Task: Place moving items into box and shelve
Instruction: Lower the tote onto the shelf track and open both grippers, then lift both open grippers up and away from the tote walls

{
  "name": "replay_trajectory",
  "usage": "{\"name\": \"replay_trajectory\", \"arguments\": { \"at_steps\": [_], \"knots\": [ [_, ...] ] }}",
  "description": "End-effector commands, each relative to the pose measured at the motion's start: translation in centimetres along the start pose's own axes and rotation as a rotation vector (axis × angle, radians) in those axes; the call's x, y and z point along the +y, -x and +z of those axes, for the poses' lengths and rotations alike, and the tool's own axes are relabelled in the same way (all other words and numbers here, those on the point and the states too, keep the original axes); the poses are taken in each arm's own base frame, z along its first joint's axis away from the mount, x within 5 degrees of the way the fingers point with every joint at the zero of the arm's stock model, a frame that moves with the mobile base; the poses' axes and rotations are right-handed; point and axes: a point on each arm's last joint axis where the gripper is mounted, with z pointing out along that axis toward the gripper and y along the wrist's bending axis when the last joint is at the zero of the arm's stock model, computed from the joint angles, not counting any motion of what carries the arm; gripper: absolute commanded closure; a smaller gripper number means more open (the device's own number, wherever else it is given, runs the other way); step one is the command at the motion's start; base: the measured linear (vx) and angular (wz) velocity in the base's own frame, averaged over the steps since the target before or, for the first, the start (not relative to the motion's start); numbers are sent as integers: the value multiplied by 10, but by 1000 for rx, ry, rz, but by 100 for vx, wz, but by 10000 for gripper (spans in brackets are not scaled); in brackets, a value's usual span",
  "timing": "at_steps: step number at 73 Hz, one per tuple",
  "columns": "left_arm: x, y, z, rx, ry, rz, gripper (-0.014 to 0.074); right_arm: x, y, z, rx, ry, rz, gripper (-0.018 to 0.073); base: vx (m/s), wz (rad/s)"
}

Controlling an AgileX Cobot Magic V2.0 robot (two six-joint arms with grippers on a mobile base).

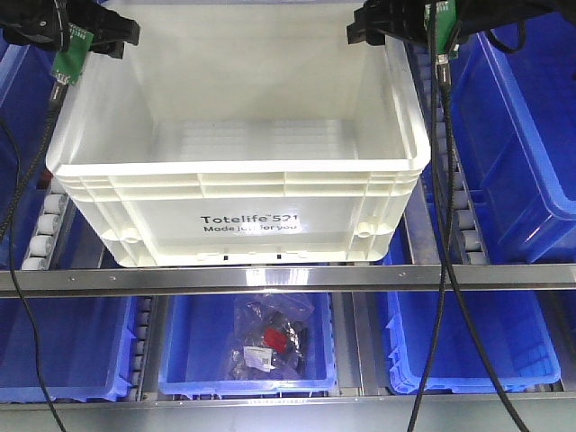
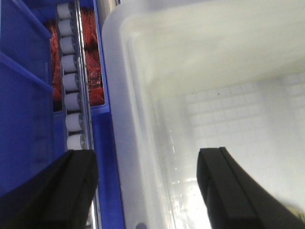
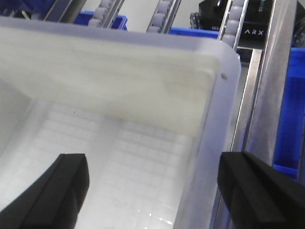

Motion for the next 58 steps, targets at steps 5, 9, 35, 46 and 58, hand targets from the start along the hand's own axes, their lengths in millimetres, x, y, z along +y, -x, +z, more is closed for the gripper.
{"name": "replay_trajectory", "arguments": {
  "at_steps": [5,9,35,46,58],
  "knots": [
    [3,12,-32,-93,-4,-21,41,7,23,-40,-128,-15,-41,-32,0,0],
    [3,10,-31,-78,2,-34,41,9,24,-44,-127,-12,-39,-32,0,0],
    [11,4,-57,-59,52,-21,41,13,22,-55,-99,4,-43,-27,0,0],
    [12,-7,-55,-51,49,-13,41,13,19,-63,-134,-10,-43,-9,0,0],
    [11,-25,-56,-80,34,-1,41,10,-9,-68,-175,-52,-36,17,0,0]
  ]
}}
